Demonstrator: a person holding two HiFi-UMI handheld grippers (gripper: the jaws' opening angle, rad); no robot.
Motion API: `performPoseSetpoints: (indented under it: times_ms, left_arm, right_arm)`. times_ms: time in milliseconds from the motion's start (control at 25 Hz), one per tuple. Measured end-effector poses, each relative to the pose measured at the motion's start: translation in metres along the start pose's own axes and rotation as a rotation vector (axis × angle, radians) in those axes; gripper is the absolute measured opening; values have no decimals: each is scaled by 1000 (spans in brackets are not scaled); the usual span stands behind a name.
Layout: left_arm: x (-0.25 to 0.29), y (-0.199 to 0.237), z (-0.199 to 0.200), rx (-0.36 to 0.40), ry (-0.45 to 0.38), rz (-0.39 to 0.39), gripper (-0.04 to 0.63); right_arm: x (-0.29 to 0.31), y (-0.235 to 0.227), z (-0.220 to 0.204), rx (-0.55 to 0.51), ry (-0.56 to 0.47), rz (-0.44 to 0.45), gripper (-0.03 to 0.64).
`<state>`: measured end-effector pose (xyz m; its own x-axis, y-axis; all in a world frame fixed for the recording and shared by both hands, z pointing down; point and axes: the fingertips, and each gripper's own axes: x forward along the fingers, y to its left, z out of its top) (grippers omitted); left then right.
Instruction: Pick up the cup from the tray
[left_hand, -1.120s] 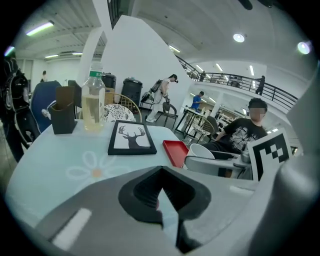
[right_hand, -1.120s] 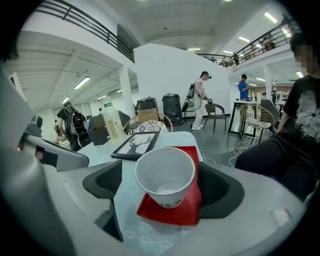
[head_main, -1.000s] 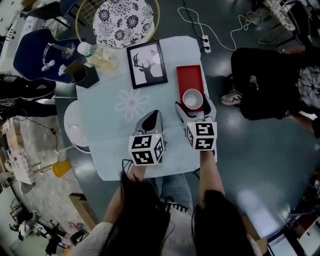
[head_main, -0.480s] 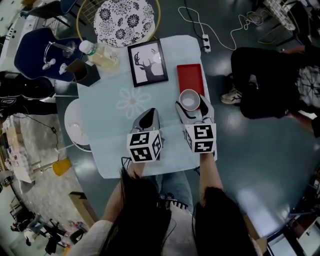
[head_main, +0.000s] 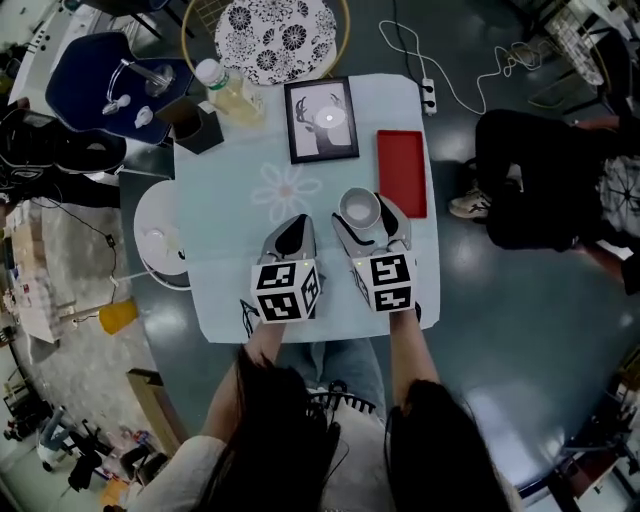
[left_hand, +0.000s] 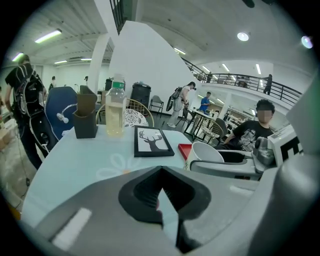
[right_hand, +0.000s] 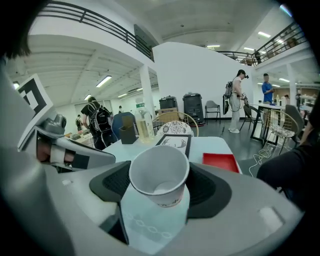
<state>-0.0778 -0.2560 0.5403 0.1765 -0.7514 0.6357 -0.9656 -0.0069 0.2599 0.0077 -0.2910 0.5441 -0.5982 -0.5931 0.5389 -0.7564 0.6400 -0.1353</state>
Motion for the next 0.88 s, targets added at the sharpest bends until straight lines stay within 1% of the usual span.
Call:
performPoseSetpoints:
  times_ms: [240, 400, 680, 760, 880]
  left_arm:
    - [-17, 31, -7, -35, -14, 50, 0]
    - [-26, 45, -13, -50, -5, 73, 0]
    - [-24, 52, -21, -50, 6, 67, 0]
    - [-24, 55, -19, -52, 0, 70, 0]
    - [-25, 57, -13, -83, -15, 60, 0]
  right_arm:
    - [18, 31, -3, 17, 5, 65, 364]
    - [24, 48, -9, 0, 25, 99, 364]
    - [41, 65, -31, -8, 81, 124, 367]
    - [43, 66, -34, -9, 79, 126, 367]
    - [43, 64, -34, 7, 54, 126, 368]
